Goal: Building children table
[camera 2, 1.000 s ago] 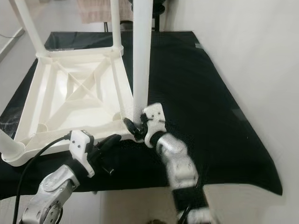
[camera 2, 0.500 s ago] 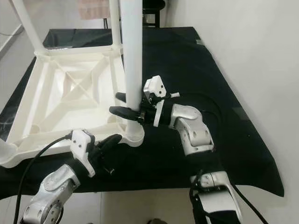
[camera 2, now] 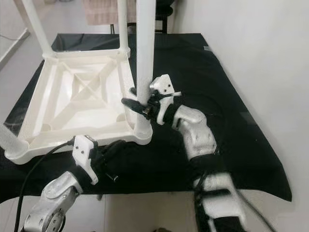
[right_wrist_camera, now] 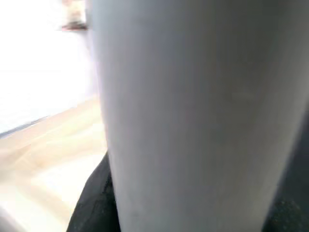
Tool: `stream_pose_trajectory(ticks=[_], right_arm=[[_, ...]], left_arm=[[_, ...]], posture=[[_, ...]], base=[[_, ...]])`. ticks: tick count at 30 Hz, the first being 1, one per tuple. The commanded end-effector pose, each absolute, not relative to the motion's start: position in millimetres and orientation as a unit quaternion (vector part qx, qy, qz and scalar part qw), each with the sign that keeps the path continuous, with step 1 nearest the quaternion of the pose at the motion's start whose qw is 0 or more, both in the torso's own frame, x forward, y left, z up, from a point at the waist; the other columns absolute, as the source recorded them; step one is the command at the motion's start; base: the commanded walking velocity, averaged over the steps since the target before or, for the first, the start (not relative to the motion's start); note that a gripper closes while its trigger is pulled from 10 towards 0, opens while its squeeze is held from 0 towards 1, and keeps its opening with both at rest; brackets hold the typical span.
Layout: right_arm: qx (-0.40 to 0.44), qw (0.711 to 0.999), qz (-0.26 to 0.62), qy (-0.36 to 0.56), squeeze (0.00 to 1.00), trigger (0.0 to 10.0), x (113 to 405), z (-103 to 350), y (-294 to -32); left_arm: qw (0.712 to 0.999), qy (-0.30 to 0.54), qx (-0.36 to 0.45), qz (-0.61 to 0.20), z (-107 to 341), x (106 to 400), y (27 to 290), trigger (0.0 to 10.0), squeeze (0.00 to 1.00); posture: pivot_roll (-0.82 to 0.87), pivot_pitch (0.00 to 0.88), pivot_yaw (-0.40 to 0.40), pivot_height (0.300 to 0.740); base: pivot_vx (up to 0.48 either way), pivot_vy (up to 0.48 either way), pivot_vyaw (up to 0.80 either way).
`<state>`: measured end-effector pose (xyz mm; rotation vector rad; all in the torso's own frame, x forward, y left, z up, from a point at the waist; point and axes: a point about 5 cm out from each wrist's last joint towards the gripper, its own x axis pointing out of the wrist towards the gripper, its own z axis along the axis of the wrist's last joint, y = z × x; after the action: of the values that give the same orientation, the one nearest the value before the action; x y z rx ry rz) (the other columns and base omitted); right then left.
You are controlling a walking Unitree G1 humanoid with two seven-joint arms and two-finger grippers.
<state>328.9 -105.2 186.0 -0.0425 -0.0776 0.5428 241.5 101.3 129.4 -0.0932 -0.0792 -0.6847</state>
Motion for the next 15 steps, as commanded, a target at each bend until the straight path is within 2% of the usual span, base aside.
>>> stream_pose_trajectory(ticks=[1,3,8,9,10,11,13,14,15], right_arm=[[-0.048,0.977,0.196,0.068,0.0,0.0,311.7,141.2,-107.2],[-0.051,0.977,0.202,0.046,0.0,0.0,322.9,149.5,-110.0],[-0.044,0.979,0.19,0.061,0.0,0.0,332.7,140.3,-113.1],[-0.044,0.98,0.188,0.058,0.0,2.2,333.0,140.8,-109.0],[-0.044,0.98,0.188,0.058,0.0,2.2,333.0,140.8,-109.0],[-0.048,0.98,0.187,0.053,0.0,10.0,333.5,142.7,-104.2],[-0.05,0.977,0.2,0.053,0.0,10.0,334.2,143.6,-102.3],[-0.044,0.975,0.212,0.047,0.04,10.0,332.1,146.7,-100.1],[-0.039,0.971,0.234,0.037,1.0,10.0,331.9,152.0,-99.0]], left_arm=[[0.942,-0.04,-0.045,-0.329,130.1,241.5,105.5,10.0,0.0],[0.942,-0.041,-0.044,-0.329,129.9,241.7,105.1,10.0,0.0],[0.942,-0.04,-0.043,-0.331,130.4,242.2,104.5,10.0,0.0],[0.944,-0.041,-0.042,-0.326,130.6,241.9,105.4,10.0,0.0],[0.944,-0.041,-0.042,-0.326,130.6,241.9,105.4,10.0,0.0],[0.945,-0.042,-0.042,-0.321,130.8,241.6,106.5,10.0,0.0],[0.945,-0.042,-0.043,-0.322,130.8,241.8,106.4,10.0,0.0],[0.944,-0.041,-0.045,-0.325,130.8,242.0,106.1,10.0,0.0],[0.943,-0.04,-0.045,-0.328,130.7,242.0,105.8,10.0,0.0]], posture=[[-0.03,0.14,-0.014,0.74],[-0.02,0.136,-0.03,0.74],[0.0,0.141,-0.029,0.74],[0.01,0.141,-0.031,0.74],[0.01,0.141,-0.031,0.74],[0.0,0.142,-0.029,0.74],[0.0,0.142,-0.029,0.74],[0.0,0.141,-0.027,0.74],[0.0,0.141,-0.027,0.74]], base=[[0.0,0.0,0.0],[0.0,0.0,0.0],[0.0,0.0,0.0],[0.0,0.0,0.0],[0.0,0.0,0.0],[0.0,0.0,0.0],[0.0,0.0,0.0],[0.0,0.0,0.0],[0.0,0.0,0.0]])
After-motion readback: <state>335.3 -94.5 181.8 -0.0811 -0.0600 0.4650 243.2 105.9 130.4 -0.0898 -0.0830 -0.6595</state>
